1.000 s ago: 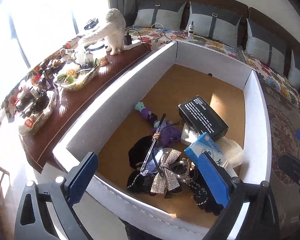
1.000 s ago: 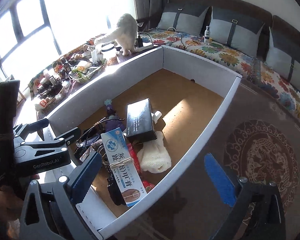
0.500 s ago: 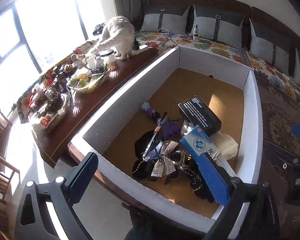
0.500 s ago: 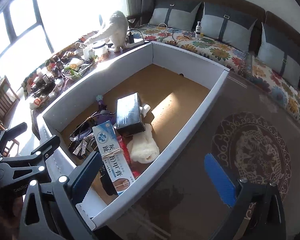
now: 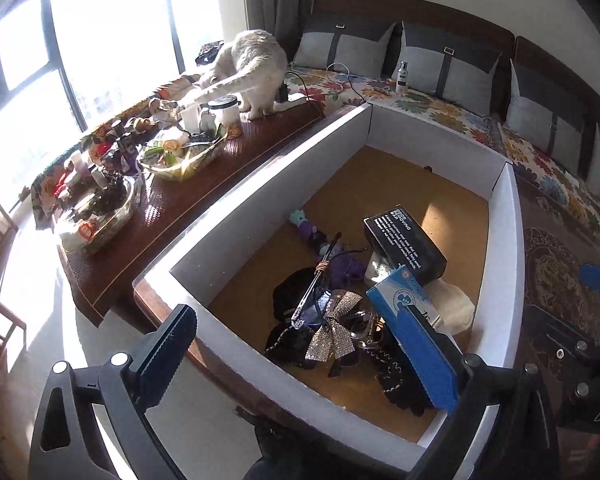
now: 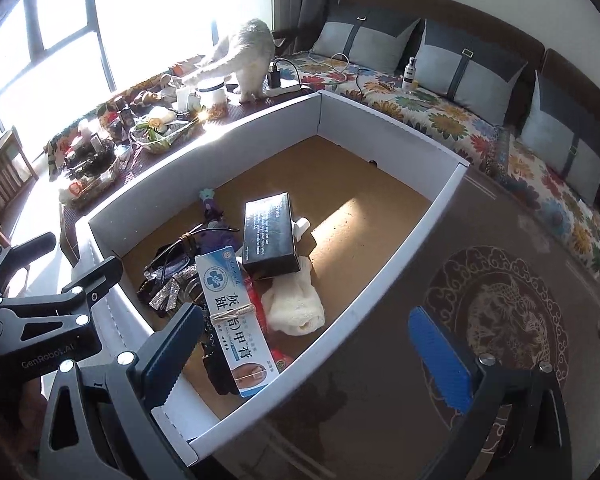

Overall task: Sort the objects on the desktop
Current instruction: 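Lower both items into the bin and open both grippers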

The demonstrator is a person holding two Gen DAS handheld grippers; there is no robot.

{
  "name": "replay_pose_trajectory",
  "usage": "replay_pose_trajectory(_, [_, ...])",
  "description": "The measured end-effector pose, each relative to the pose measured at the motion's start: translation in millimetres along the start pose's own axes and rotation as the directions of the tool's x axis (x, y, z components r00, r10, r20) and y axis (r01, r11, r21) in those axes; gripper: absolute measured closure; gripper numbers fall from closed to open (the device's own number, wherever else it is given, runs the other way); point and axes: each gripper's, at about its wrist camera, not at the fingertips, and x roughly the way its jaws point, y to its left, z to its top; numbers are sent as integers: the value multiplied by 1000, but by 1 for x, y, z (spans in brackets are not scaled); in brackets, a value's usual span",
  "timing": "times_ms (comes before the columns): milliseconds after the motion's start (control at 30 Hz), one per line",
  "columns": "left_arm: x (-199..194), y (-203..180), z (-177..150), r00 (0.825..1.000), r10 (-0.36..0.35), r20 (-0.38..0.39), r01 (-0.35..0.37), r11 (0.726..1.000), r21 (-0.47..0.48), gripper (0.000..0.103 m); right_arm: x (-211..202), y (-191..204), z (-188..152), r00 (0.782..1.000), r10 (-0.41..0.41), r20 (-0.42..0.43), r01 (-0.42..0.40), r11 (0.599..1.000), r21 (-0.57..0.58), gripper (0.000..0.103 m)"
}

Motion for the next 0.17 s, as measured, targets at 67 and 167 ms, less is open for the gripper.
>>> replay_pose_trajectory(67, [-2,4,-2,1000,16,22,-16,1000,-26,1,0,-1,0,1000,0,3,0,1000,3,1])
replay_pose_trajectory(167, [-7,6,-3,998,31,50,-29,999,-45,1,0,-2,0,1000,5,6,-5,1000,8,1])
